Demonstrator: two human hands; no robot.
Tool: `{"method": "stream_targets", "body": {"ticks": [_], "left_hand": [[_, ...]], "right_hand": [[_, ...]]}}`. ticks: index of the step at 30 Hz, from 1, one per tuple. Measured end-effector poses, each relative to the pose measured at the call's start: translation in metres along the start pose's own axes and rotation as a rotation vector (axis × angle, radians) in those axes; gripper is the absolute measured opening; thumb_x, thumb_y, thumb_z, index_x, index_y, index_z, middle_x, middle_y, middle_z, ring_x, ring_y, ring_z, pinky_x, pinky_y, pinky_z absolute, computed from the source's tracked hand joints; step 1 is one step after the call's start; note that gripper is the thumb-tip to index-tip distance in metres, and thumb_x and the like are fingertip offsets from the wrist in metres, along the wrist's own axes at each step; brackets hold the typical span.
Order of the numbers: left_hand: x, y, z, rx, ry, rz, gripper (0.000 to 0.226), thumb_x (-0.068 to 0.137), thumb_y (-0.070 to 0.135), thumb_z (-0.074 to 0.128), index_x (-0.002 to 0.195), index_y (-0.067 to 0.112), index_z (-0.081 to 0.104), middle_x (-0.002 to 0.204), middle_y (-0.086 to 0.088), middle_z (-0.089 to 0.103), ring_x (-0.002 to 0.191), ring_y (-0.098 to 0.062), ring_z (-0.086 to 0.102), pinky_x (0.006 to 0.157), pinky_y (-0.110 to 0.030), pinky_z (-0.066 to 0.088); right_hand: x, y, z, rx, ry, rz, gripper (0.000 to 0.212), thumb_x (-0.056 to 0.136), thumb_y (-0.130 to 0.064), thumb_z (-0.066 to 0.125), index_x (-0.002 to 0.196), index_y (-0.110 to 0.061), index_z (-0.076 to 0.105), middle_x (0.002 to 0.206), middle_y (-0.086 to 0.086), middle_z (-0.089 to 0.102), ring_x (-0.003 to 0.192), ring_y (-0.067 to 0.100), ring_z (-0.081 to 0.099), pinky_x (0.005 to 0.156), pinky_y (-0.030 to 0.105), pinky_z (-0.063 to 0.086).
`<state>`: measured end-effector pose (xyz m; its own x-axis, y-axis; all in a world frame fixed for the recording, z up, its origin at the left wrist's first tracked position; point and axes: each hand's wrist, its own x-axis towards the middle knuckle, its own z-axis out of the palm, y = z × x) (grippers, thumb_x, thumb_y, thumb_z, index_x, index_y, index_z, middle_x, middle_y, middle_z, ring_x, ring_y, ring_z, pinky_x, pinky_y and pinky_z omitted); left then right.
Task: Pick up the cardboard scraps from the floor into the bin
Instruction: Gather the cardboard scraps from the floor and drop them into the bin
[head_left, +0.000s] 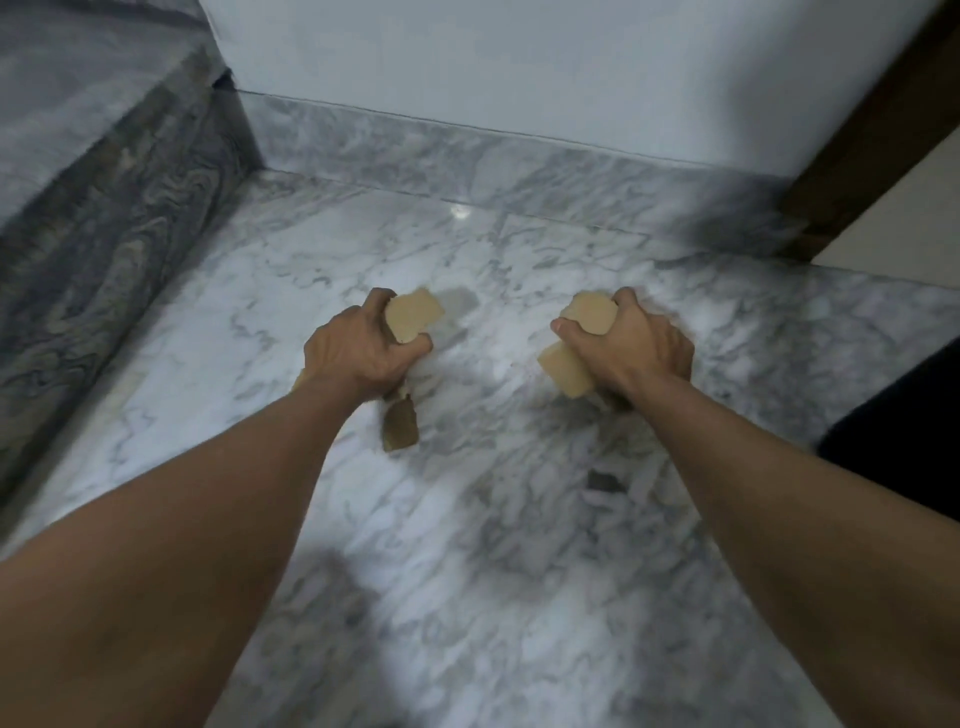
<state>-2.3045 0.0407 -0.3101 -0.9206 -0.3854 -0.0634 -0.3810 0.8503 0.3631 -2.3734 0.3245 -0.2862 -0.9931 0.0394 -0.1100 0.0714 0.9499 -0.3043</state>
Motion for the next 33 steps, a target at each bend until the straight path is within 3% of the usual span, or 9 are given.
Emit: {"method": "stream_targets", "body": {"ticks": [5,8,14,22,26,33], "left_hand": [[-0.052,0.013,0.01,0.148,-0.128,0.041,0.073,0.076,0.071,0.058,0.131,0.026,0.041,0.113,-0.003,0.058,0.098,-0.032,0.063,0.074,-0.036,0.038],[-0.084,0.013,0.026,0.116,-0.08,-0.02,0.071,0.077,0.065,0.063,0.13,0.022,0.044,0.117,-0.006,0.059,0.099,-0.033,0.064,0.072,-0.036,0.038],[-0.111,0.012,0.041,-0.043,0.026,-0.117,0.067,0.08,0.059,0.066,0.13,0.019,0.045,0.108,-0.007,0.069,0.094,-0.034,0.066,0.067,-0.034,0.034],[-0.118,0.007,0.035,0.062,0.054,0.026,0.071,0.081,0.069,0.062,0.124,0.015,0.046,0.112,-0.006,0.064,0.099,-0.031,0.06,0.067,-0.035,0.034],[-0.138,0.005,0.047,0.096,0.089,0.09,0.067,0.084,0.062,0.064,0.128,0.013,0.05,0.117,-0.008,0.062,0.105,-0.03,0.057,0.067,-0.035,0.035],[-0.143,0.013,0.054,-0.024,0.094,-0.047,0.062,0.081,0.053,0.07,0.126,0.015,0.049,0.109,-0.008,0.063,0.101,-0.03,0.057,0.064,-0.034,0.034]], "right_hand": [[-0.019,0.019,-0.031,0.009,0.017,0.075,0.093,0.077,-0.086,0.051,0.146,-0.025,0.04,0.127,0.015,0.064,0.117,0.038,0.059,0.08,0.04,0.037],[-0.041,0.022,-0.02,0.021,-0.003,0.11,0.092,0.079,-0.084,0.05,0.148,-0.023,0.04,0.129,0.016,0.063,0.118,0.039,0.058,0.079,0.04,0.036],[-0.078,0.024,0.011,0.067,-0.014,0.142,0.087,0.079,-0.083,0.051,0.138,-0.018,0.046,0.122,0.017,0.065,0.111,0.038,0.061,0.077,0.039,0.038],[-0.09,0.031,0.023,0.038,-0.064,0.149,0.079,0.08,-0.082,0.051,0.123,-0.016,0.048,0.117,0.017,0.065,0.104,0.037,0.061,0.074,0.039,0.036],[-0.087,0.026,0.027,0.056,-0.032,0.154,0.078,0.079,-0.083,0.049,0.118,-0.015,0.049,0.114,0.017,0.065,0.102,0.037,0.061,0.074,0.038,0.035],[-0.08,0.032,0.029,0.039,-0.041,0.129,0.079,0.078,-0.085,0.05,0.117,-0.016,0.049,0.113,0.017,0.066,0.102,0.038,0.062,0.073,0.038,0.036]]}}
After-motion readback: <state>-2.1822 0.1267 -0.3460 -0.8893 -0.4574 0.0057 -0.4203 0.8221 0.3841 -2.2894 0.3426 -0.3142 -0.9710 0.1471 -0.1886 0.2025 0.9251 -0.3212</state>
